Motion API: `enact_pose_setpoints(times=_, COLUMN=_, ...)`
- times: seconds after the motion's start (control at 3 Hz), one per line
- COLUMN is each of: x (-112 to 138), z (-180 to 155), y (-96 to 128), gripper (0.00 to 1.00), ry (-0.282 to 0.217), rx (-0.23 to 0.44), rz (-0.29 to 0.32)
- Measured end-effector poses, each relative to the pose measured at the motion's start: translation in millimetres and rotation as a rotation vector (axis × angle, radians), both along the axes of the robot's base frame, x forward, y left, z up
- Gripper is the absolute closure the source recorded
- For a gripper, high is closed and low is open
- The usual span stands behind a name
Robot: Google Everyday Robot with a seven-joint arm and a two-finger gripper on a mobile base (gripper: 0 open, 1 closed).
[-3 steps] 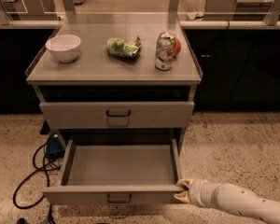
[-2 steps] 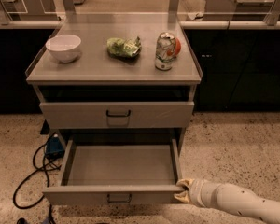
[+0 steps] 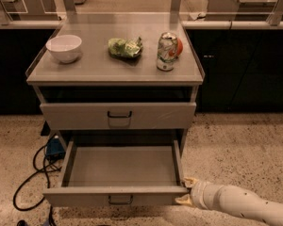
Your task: Open middle drawer
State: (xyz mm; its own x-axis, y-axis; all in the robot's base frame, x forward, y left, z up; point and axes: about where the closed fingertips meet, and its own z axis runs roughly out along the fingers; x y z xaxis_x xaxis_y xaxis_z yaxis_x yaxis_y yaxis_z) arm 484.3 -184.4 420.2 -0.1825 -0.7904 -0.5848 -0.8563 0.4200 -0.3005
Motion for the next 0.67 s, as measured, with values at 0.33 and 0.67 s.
enact_pose_setpoints(times=0.33, x=0.0, z=0.0, y=0.0, gripper=0.00, ry=0.000, rx=0.000, rz=0.000)
enact_pose_setpoints(times=0.67, x=0.0, z=0.0, y=0.0, gripper=0.00, ry=0.000, rx=0.000, rz=0.000)
